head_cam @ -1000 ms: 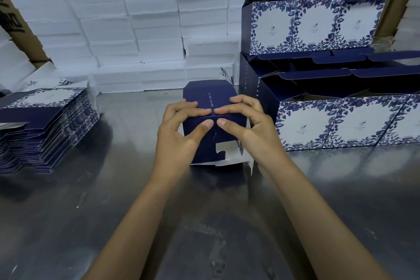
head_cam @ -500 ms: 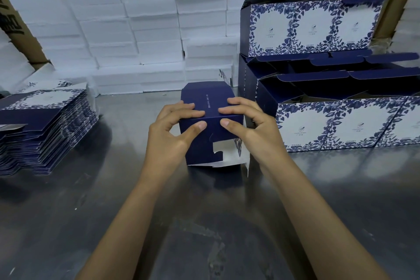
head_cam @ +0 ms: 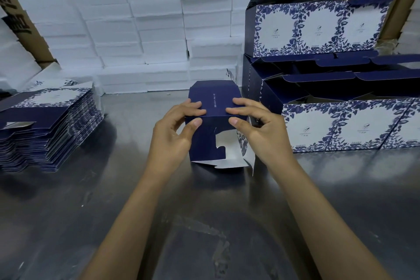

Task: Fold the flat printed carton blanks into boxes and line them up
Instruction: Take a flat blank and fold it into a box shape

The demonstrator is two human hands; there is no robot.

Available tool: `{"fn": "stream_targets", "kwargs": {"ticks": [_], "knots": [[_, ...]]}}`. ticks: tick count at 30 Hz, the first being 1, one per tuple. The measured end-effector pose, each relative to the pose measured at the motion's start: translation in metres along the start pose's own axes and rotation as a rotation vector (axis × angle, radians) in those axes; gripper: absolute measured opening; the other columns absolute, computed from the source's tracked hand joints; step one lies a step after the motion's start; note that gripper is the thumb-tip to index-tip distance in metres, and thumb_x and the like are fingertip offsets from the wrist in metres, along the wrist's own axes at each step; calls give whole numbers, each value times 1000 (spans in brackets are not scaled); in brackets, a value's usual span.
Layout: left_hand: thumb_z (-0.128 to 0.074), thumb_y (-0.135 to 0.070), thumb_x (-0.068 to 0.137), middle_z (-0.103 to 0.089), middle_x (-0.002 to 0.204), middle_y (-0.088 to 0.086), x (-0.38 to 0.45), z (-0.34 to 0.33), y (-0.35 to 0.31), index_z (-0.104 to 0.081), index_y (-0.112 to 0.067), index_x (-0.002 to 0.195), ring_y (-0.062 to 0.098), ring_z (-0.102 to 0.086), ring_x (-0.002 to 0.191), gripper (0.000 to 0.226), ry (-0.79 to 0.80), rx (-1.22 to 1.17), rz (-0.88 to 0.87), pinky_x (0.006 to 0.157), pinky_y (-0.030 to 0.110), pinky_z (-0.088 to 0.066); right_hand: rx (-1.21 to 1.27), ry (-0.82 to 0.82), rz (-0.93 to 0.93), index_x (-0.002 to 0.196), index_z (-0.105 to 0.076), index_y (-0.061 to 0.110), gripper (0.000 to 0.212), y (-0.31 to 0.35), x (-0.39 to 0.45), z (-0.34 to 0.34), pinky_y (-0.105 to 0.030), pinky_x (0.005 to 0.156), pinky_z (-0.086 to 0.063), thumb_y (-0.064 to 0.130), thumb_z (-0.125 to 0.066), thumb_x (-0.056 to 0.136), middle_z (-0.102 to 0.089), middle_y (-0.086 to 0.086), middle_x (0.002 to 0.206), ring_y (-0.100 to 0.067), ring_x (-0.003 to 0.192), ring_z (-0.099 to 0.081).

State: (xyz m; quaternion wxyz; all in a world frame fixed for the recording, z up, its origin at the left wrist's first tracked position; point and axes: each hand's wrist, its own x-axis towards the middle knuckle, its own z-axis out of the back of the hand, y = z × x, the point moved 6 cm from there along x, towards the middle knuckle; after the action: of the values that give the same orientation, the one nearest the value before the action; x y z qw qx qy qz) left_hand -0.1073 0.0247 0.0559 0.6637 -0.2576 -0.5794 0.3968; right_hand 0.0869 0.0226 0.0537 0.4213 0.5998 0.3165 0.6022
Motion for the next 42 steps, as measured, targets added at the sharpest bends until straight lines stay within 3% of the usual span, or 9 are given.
{"fn": "stream_targets", "kwargs": {"ticks": [3, 7, 13, 15, 18, 27, 32, 35, 42], "knots": [[-58, 3, 96, -67, 126, -3, 1, 2, 1, -68, -23, 101, 7, -48, 137, 28, 45, -43, 15, 107, 23, -42, 59, 49, -49, 100, -77, 29, 29, -1, -1, -1, -12, 89, -50, 3, -72, 90, -61, 13, 138, 7, 125, -53], [-55, 3, 98, -68, 126, -7, 0, 2, 4, -61, -18, 91, 8, -47, 137, 22, 42, -42, 19, 111, 38, -43, 59, 42, -96, 100, -76, 40, 35, -4, -2, 0, -15, 101, -47, 7, -71, 92, -48, 13, 150, 4, 138, -41], [-63, -24, 84, -51, 137, -14, -10, -10, -12, -57, -29, 100, 7, -42, 135, 18, 45, 473, -235, 107, 35, -40, 130, 51, -173, 128, -66, 39, 47, -14, -2, 3, -24, 99, -53, 3, -57, 100, -68, 17, 128, 2, 120, -61], [-71, -53, 71, -39, 147, -14, -12, -16, -8, -49, -33, 112, 11, -31, 143, 50, 151, 608, -253, 110, 35, -31, 155, 17, -272, 138, -60, 36, 48, -21, -2, 6, -18, 89, -56, 6, -56, 101, -72, 15, 122, 1, 112, -66], [-75, -76, 51, -23, 156, -7, -16, -24, -1, -40, -33, 124, 22, -13, 151, 92, 256, 787, -273, 113, 37, -22, 110, 4, -353, 132, -66, 28, 35, -25, -3, 9, -29, 101, -53, 13, -53, 103, -75, 11, 116, -4, 110, -68], [-89, -35, 67, -35, 144, 0, -14, -15, -2, -44, -25, 108, 25, -32, 139, 62, 28, 782, -302, 106, 43, -42, 120, 107, -397, 130, -69, 28, 35, -25, -5, -1, -34, 104, -51, 14, -58, 100, -74, 13, 117, -9, 114, -67], [-88, -27, 69, -36, 142, 0, -13, -9, 6, -43, -23, 104, 22, -32, 138, 57, -14, 696, -303, 106, 25, -35, 147, 256, -417, 131, -66, 35, 35, -28, -3, -3, -18, 80, -55, 26, -57, 99, -72, 13, 123, -7, 115, -66], [-89, -26, 67, -37, 140, -4, -9, -3, 11, -42, -25, 100, 18, -33, 135, 58, -30, 655, -265, 104, 8, -25, 136, 284, -483, 143, -56, 27, 55, -38, 1, -10, -39, 108, -47, 2, -40, 97, -57, 2, 146, -19, 131, -57], [-83, -34, 67, -38, 139, -6, -8, -1, 9, -40, -27, 118, 13, -42, 130, 67, -41, 484, -296, 102, 12, -36, 122, 300, -423, 144, -48, 32, 78, -47, -18, -30, -30, 103, -51, 16, -80, 75, -66, 10, 130, -6, 117, -64]]}}
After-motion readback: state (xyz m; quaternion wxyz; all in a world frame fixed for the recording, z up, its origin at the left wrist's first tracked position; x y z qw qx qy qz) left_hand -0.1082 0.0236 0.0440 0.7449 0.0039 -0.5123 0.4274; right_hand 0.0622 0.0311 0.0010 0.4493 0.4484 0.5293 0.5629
